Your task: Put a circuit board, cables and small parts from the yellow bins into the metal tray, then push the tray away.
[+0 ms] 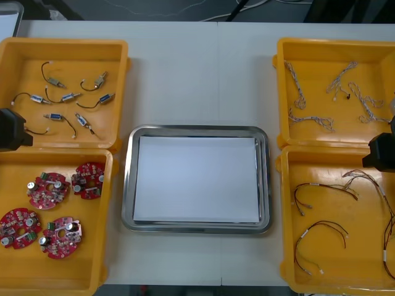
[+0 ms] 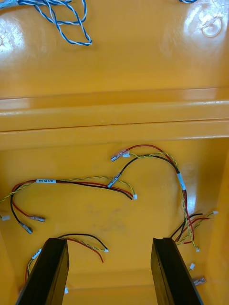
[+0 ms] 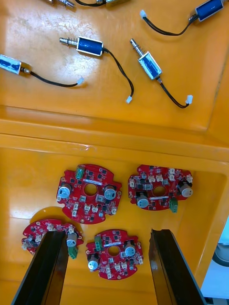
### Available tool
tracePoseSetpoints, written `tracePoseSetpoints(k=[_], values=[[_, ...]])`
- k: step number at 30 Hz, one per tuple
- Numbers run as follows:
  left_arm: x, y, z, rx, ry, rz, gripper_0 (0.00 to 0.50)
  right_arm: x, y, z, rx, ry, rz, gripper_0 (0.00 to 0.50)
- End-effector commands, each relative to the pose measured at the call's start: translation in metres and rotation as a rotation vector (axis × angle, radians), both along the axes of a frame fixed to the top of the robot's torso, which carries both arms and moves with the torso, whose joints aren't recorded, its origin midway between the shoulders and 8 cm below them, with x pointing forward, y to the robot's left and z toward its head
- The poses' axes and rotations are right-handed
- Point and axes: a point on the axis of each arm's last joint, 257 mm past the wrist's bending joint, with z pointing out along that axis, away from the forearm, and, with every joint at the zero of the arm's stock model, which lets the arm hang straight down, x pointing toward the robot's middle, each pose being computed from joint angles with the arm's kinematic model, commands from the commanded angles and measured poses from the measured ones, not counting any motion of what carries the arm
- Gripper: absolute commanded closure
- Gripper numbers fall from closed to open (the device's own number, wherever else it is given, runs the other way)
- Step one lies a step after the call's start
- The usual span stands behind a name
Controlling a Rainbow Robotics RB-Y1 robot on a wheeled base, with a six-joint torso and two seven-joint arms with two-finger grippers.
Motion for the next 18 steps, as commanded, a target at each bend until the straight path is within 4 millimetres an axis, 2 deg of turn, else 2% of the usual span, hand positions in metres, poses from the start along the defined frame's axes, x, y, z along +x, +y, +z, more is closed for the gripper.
tracePoseSetpoints(k=[1, 8, 18], values=[[-0.011, 0.002, -0.012, 0.033, 0.026, -0.058, 0.0, 0.0, -0.006, 0.011, -0.003, -0.041, 0.015, 0.0], [-0.012, 0.004, -0.011, 0.043, 0.028, -0.065, 0.0, -0.015, -0.033, -0.004, -0.02, -0.014, -0.077, 0.0], [-0.028, 0.021, -0.027, 0.04, -0.019, -0.025, 0.0, -0.037, -0.049, -0.022, 0.067, 0.007, -0.217, 0.0]])
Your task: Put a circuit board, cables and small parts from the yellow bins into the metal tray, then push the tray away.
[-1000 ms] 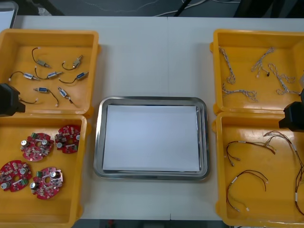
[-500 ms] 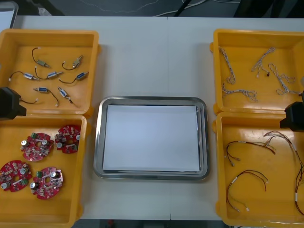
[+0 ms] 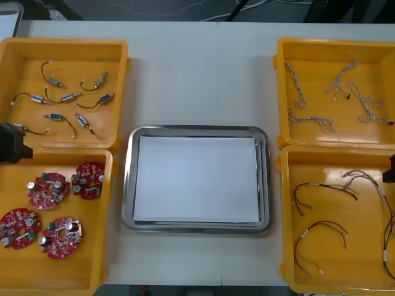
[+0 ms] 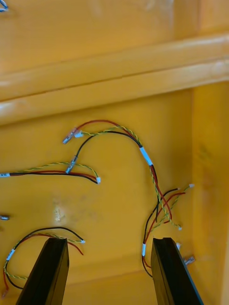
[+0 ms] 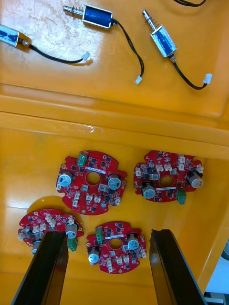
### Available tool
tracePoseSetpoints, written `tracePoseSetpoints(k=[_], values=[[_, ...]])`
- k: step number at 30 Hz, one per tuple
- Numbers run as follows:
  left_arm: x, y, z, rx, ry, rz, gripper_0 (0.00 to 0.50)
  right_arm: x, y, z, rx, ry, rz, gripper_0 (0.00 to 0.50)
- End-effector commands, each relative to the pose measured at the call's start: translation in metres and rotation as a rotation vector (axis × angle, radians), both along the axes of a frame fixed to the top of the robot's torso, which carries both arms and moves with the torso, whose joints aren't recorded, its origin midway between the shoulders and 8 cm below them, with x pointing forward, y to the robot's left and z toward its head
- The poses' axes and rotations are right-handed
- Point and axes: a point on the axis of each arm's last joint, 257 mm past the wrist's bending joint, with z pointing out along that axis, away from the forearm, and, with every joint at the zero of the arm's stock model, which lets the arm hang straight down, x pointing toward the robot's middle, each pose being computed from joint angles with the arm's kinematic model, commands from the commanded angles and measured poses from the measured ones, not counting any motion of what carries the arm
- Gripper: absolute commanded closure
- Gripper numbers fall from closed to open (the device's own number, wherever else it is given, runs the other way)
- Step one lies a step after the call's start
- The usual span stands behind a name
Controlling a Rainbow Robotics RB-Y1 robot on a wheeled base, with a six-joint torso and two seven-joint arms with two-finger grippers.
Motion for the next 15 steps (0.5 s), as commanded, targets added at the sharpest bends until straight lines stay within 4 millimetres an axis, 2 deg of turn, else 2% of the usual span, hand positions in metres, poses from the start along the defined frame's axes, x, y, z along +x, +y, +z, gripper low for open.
tracePoseSetpoints(k=[1, 8, 15], values=[[-0.017, 0.015, -0.007, 0.063, -0.039, -0.049, 0.0, -0.011, -0.008, -0.002, 0.052, -0.023, -0.088, 0.0], [-0.031, 0.028, -0.025, 0.06, -0.063, -0.027, 0.0, -0.032, -0.012, -0.021, 0.102, 0.019, -0.24, 0.0], [-0.038, 0.035, -0.042, 0.058, -0.11, 0.023, 0.0, -0.041, -0.016, -0.036, 0.147, 0.006, -0.352, 0.0]])
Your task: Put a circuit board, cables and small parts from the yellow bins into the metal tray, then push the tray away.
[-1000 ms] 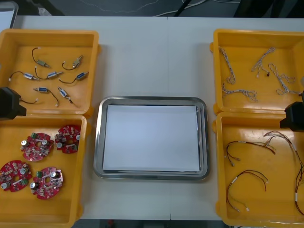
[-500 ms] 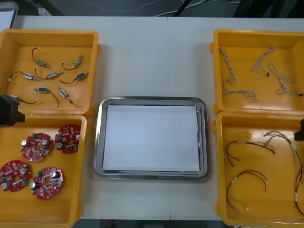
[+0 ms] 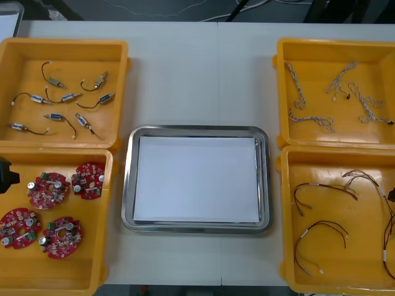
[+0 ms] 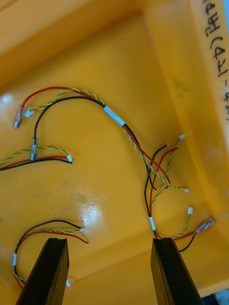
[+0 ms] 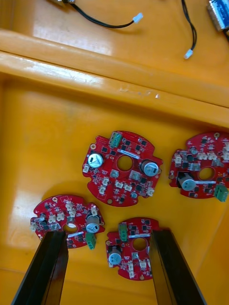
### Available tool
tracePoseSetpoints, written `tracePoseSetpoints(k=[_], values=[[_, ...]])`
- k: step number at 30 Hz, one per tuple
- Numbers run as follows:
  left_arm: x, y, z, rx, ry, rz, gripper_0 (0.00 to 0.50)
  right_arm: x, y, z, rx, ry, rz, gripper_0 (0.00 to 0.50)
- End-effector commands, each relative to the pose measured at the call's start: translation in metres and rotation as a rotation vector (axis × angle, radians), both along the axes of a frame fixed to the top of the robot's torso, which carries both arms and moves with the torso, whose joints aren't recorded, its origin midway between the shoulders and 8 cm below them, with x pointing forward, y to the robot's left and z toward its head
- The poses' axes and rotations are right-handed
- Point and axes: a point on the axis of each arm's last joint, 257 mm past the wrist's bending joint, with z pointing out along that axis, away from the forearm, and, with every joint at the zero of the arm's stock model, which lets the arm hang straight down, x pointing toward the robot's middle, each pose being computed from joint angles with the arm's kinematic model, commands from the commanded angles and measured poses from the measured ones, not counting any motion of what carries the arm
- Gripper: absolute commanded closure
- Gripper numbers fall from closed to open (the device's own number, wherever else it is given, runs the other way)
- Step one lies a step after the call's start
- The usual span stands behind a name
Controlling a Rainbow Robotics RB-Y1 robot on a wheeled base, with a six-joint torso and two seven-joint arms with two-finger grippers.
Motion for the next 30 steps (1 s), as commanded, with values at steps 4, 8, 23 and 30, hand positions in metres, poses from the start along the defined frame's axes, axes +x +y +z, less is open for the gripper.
tracePoseSetpoints(k=[4, 8, 23, 30], values=[[-0.011, 0.008, -0.012, 0.075, -0.049, -0.051, 0.0, -0.01, -0.01, -0.012, 0.027, -0.051, -0.114, 0.0], [-0.022, 0.01, -0.02, 0.06, -0.035, -0.062, 0.0, -0.011, -0.016, -0.02, 0.023, -0.075, -0.127, 0.0], [-0.046, 0.024, -0.052, 0.023, -0.05, -0.014, 0.0, -0.023, -0.027, -0.045, 0.011, -0.115, -0.126, 0.0], [-0.05, 0.032, -0.07, -0.03, -0.073, 0.029, 0.0, -0.029, -0.029, -0.061, -0.011, -0.124, -0.111, 0.0]])
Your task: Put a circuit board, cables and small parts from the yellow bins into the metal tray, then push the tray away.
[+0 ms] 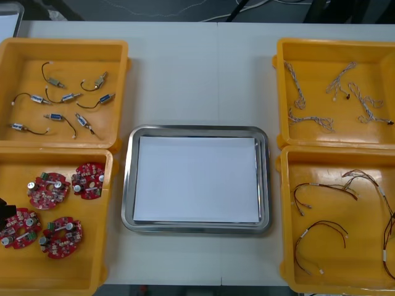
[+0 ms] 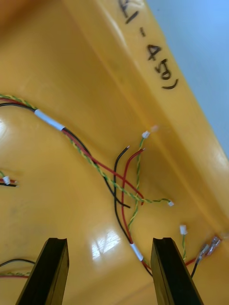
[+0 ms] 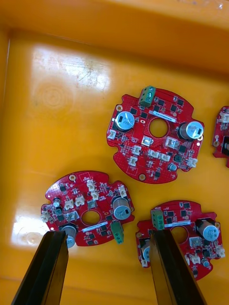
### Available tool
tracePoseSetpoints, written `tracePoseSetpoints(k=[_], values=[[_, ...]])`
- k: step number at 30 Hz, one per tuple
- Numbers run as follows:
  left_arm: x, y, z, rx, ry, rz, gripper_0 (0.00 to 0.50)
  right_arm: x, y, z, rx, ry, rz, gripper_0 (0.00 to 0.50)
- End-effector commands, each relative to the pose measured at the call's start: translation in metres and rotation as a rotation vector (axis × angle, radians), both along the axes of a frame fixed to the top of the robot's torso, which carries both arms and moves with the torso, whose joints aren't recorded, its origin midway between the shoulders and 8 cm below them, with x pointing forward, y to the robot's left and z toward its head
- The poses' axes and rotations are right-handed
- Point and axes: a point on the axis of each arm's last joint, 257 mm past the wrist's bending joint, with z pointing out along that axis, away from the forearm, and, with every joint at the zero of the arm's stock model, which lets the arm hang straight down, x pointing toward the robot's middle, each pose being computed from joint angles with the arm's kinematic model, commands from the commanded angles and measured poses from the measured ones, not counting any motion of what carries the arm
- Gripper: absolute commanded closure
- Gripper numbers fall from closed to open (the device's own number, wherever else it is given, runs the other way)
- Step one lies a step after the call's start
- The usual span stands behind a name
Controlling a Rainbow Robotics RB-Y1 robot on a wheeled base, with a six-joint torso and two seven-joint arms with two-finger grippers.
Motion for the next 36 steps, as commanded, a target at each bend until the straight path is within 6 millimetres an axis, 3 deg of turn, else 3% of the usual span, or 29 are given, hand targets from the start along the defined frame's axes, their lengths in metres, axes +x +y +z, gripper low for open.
tracePoseSetpoints(k=[1, 11, 22, 36], values=[[-0.014, 0.013, -0.014, -0.048, 0.006, 0.079, 0.0, -0.012, 0.002, -0.013, -0.023, 0.009, 0.034, 0.0], [-0.026, 0.026, -0.047, -0.109, 0.093, 0.168, 0.0, -0.009, 0.002, -0.036, 0.0, 0.001, 0.045, 0.0], [-0.031, 0.016, -0.046, -0.15, 0.17, 0.212, 0.0, -0.019, 0.002, -0.055, 0.019, 0.023, 0.039, 0.0], [-0.011, 0.013, -0.047, -0.109, 0.104, 0.247, 0.0, -0.018, 0.003, -0.077, 0.033, 0.024, 0.05, 0.0]])
